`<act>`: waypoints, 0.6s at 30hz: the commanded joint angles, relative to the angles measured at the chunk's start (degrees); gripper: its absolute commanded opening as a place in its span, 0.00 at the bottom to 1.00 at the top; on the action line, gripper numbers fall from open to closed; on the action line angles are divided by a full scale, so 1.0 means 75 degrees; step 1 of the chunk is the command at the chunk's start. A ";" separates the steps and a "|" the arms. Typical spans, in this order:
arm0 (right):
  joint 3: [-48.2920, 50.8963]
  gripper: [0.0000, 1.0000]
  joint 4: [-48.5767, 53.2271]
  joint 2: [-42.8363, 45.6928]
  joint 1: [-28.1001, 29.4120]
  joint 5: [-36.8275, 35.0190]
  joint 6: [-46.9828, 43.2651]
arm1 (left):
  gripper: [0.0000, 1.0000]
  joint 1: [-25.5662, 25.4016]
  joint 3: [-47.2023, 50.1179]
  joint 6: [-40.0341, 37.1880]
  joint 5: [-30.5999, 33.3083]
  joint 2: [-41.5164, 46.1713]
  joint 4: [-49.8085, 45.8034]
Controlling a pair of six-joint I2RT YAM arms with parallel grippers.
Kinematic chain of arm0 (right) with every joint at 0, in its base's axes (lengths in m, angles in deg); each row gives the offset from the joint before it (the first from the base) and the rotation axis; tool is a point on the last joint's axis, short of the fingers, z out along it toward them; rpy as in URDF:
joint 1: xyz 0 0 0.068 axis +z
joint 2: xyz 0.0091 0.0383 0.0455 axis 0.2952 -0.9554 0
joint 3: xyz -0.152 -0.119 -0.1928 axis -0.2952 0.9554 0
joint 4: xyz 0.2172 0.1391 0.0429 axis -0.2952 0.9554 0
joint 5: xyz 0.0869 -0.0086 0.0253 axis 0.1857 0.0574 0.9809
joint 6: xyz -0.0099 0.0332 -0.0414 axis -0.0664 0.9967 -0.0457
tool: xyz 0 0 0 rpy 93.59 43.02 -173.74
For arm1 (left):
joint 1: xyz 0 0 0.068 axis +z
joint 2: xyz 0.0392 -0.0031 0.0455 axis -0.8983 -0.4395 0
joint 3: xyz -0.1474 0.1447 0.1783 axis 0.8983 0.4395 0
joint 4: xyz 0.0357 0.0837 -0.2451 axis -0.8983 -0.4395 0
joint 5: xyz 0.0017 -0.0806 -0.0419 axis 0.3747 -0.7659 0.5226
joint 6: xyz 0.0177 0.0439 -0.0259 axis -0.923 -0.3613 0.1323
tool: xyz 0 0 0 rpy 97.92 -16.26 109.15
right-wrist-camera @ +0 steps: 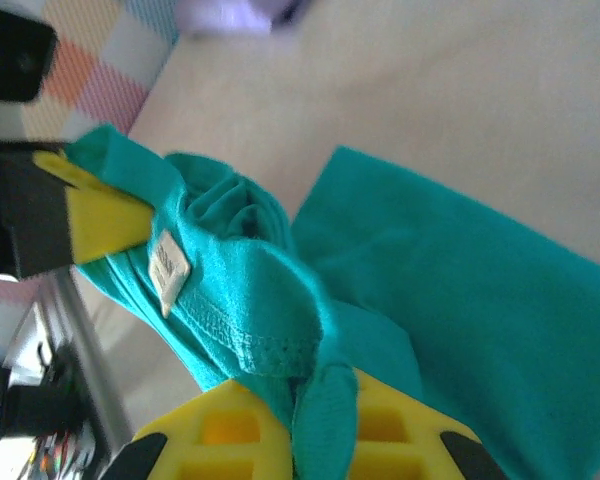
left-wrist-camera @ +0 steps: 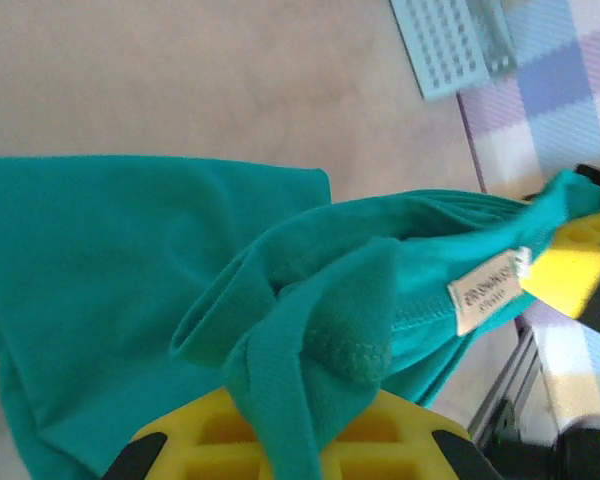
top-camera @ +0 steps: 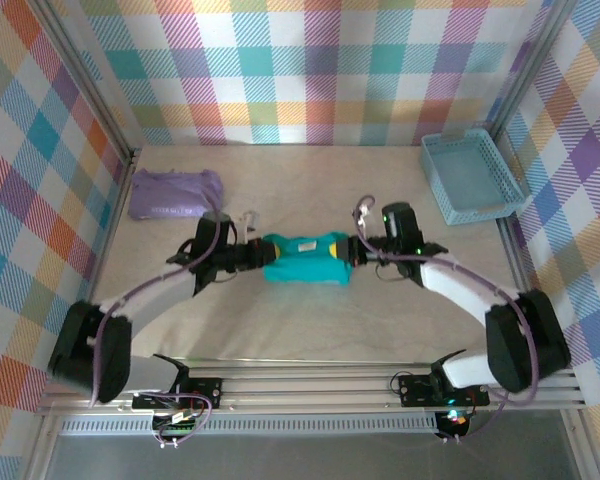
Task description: Fold the inside-out t-shirt
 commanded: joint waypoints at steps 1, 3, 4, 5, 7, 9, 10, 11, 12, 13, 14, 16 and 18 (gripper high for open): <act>0.0473 0.00 0.0008 0.0936 0.0045 -0.0110 0.0618 | 0.01 -0.0396 0.0294 0.0233 0.0648 0.0873 -0.0165; 0.0602 0.00 0.0410 0.1026 0.0059 -0.0304 0.0624 | 0.02 -0.0449 0.0337 0.0342 0.0786 0.0797 -0.0382; 0.0562 0.00 0.0578 0.0974 0.0057 -0.0378 0.0578 | 0.02 -0.0443 0.0270 0.0305 0.0927 0.0696 -0.0550; 0.0449 0.00 0.0806 0.0844 0.0065 -0.0515 0.0537 | 0.02 -0.0443 0.0183 0.0242 0.1013 0.0523 -0.0743; 0.0196 0.00 0.1146 0.0465 0.0066 -0.0712 0.0461 | 0.02 -0.0442 -0.0008 0.0143 0.1077 0.0100 -0.0894; -0.0049 0.00 0.1388 0.0004 0.0057 -0.0904 0.0432 | 0.03 -0.0443 -0.0288 0.0063 0.0991 -0.0413 -0.1065; -0.0126 0.00 0.1479 -0.0170 0.0057 -0.1026 0.0441 | 0.04 -0.0437 -0.0376 0.0027 0.0940 -0.0602 -0.1087; -0.0196 0.00 0.1572 -0.0379 0.0049 -0.1154 0.0457 | 0.04 -0.0437 -0.0467 0.0023 0.0957 -0.0850 -0.1160; -0.0240 0.00 0.1583 -0.0575 0.0046 -0.1198 0.0432 | 0.05 -0.0442 -0.0517 0.0038 0.0968 -0.1049 -0.1192; -0.0279 0.00 0.1583 -0.0730 0.0046 -0.1231 0.0428 | 0.05 -0.0437 -0.0542 0.0018 0.1081 -0.1194 -0.1253; -0.0341 0.00 0.1521 -0.0928 0.0046 -0.1237 0.0418 | 0.05 -0.0412 -0.0550 0.0014 0.1261 -0.1338 -0.1342; -0.0496 0.00 0.1444 -0.1322 0.0040 -0.1290 0.0375 | 0.05 -0.0335 -0.0548 0.0014 0.1471 -0.1630 -0.1322; -0.0741 0.01 0.1425 -0.1846 0.0046 -0.1318 0.0273 | 0.06 -0.0216 -0.0618 -0.0024 0.1641 -0.2059 -0.1306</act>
